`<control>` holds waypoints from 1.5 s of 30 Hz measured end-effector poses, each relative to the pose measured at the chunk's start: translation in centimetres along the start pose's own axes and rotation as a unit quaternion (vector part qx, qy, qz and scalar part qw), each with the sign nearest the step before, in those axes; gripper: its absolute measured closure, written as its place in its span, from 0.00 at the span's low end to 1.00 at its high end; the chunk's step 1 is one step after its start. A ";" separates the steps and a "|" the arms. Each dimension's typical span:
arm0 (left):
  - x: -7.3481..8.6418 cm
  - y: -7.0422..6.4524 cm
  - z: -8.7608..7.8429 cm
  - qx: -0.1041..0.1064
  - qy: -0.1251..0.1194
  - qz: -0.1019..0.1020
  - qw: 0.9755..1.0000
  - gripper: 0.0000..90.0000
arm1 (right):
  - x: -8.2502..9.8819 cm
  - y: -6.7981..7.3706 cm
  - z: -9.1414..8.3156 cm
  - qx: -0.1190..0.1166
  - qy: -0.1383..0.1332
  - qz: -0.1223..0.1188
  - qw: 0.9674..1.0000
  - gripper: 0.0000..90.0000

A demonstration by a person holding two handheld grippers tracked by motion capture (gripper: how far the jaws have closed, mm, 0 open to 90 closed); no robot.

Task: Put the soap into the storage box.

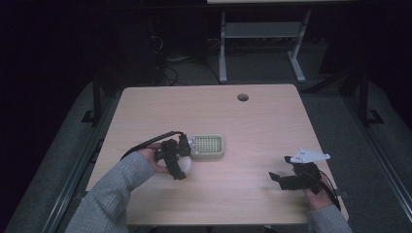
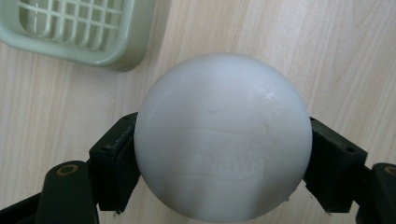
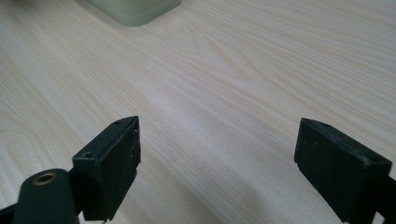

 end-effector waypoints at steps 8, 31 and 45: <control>-0.5 0.3 -0.4 -0.001 0.003 0.004 1.000 0.25 | 0.0 0.0 -0.1 0.000 -0.001 0.001 1.000 0.15; -2.9 2.0 -1.8 0.003 -0.009 0.011 1.000 0.25 | 0.0 0.0 -0.1 -0.002 -0.002 0.000 1.000 0.16; -4.6 3.1 -2.2 -0.005 0.000 0.020 1.000 0.25 | -0.1 0.0 0.0 -0.004 -0.004 0.001 1.000 0.15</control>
Point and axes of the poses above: each handheld gripper's, and its own axes: z roughly forward along the jaws, x roughly out of its underside, y roughly to its left, the point moved 5 cm from there along z, roughly forward along the jaws, and after that the axes turned 13 degrees about y, right-handed, at the moved point
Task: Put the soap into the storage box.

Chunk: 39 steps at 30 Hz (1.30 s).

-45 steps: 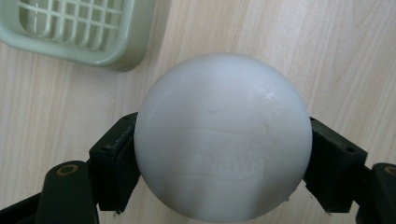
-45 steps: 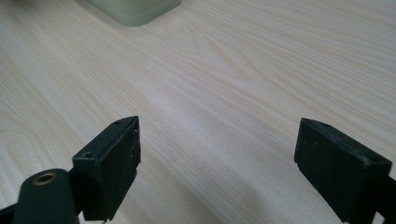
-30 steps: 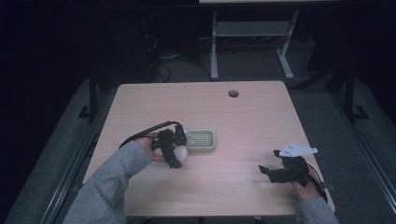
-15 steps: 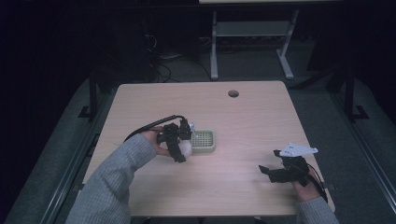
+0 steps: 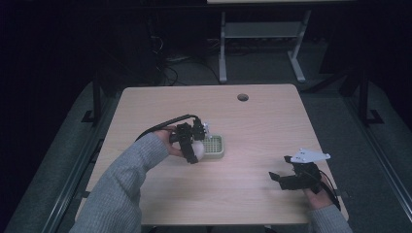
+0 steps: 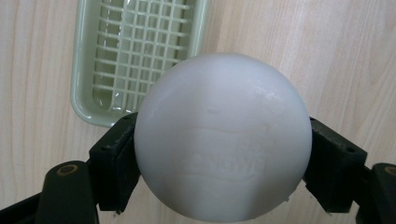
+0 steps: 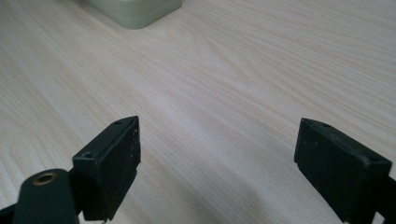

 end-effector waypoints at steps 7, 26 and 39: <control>-0.9 0.5 -0.6 -0.002 -0.005 0.004 1.000 0.25 | 0.0 -0.1 -0.1 0.000 0.000 0.001 1.000 0.16; -3.1 2.1 -1.2 -0.010 -0.009 0.008 1.000 0.25 | 0.0 -0.2 -0.1 0.001 0.001 -0.001 1.000 0.16; -3.8 3.8 0.5 0.000 0.000 -0.004 1.000 0.25 | 0.1 -0.3 -0.1 0.001 0.000 0.001 1.000 0.16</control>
Point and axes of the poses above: each handheld gripper's, and its own axes: z roughly forward along the jaws, x roughly out of its underside, y roughly to its left, the point moved 5 cm from there along z, roughly forward along the jaws, and after that the axes turned 13 degrees about y, right-handed, at the moved point
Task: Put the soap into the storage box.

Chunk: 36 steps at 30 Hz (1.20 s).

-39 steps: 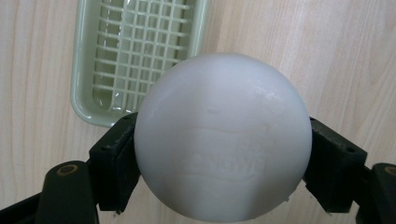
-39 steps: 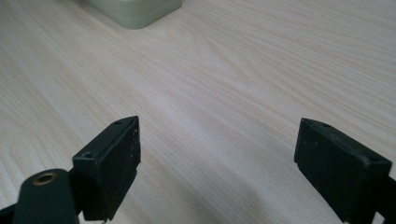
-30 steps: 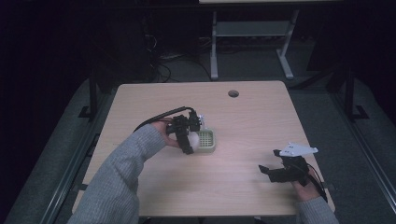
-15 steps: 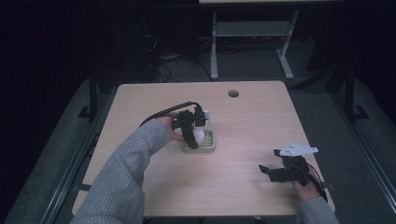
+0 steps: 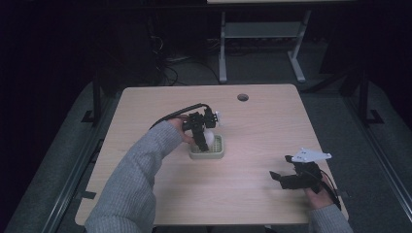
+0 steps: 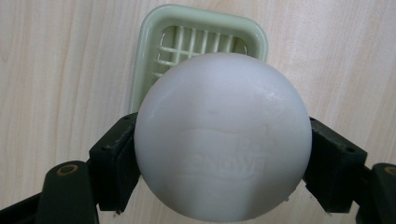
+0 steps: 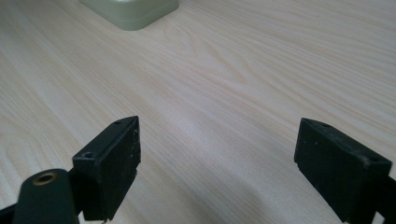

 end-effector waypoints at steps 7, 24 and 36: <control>-0.2 0.7 1.0 0.000 0.009 -0.003 1.000 0.25 | 0.0 0.0 -0.1 0.001 -0.001 0.001 1.000 0.16; -1.0 1.0 2.1 0.010 0.018 0.000 1.000 0.25 | 0.0 0.0 -0.1 0.001 -0.001 0.001 1.000 0.16; -1.1 1.1 2.5 0.013 0.022 0.002 1.000 0.25 | 0.0 0.0 -0.1 0.001 -0.001 -0.003 1.000 0.16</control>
Point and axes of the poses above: each handheld gripper's, and its own axes: z roughly forward along the jaws, x roughly out of its underside, y roughly to its left, the point moved 5 cm from there along z, roughly forward along the jaws, and after that the axes turned 13 degrees about y, right-handed, at the moved point
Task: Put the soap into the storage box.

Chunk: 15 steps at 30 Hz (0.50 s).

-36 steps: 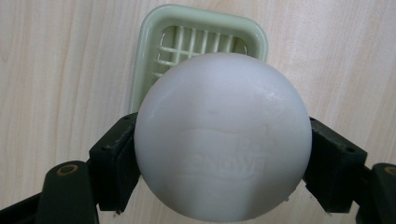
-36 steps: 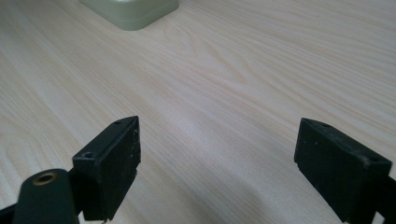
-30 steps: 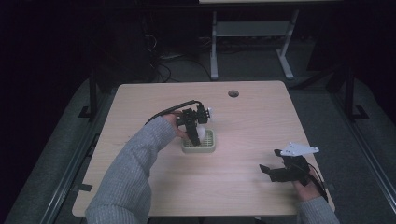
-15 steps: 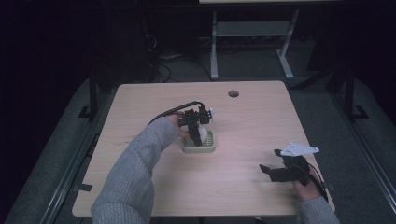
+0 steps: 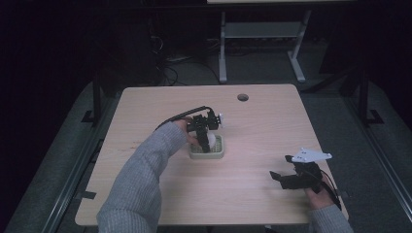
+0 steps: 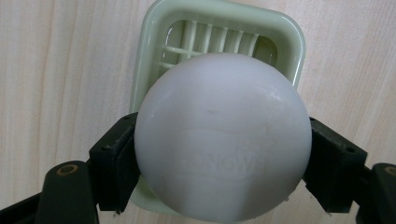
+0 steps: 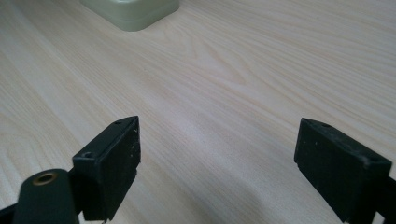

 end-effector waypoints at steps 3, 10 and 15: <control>0.0 0.0 0.1 -0.001 0.000 0.000 1.000 0.25 | 0.0 0.0 0.0 0.000 -0.001 0.001 1.000 0.16; 0.0 0.1 0.3 0.001 0.005 -0.003 1.000 0.25 | 0.0 0.0 -0.1 0.000 -0.001 0.002 1.000 0.15; -0.2 0.0 0.4 0.000 0.005 -0.001 1.000 0.25 | 0.0 0.0 -0.1 0.000 -0.002 0.002 1.000 0.16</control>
Point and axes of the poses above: each handheld gripper's, and its own axes: z roughly forward along the jaws, x roughly out of its underside, y roughly to its left, the point moved 5 cm from there along z, roughly forward along the jaws, and after that the axes turned 13 degrees about y, right-handed, at the moved point
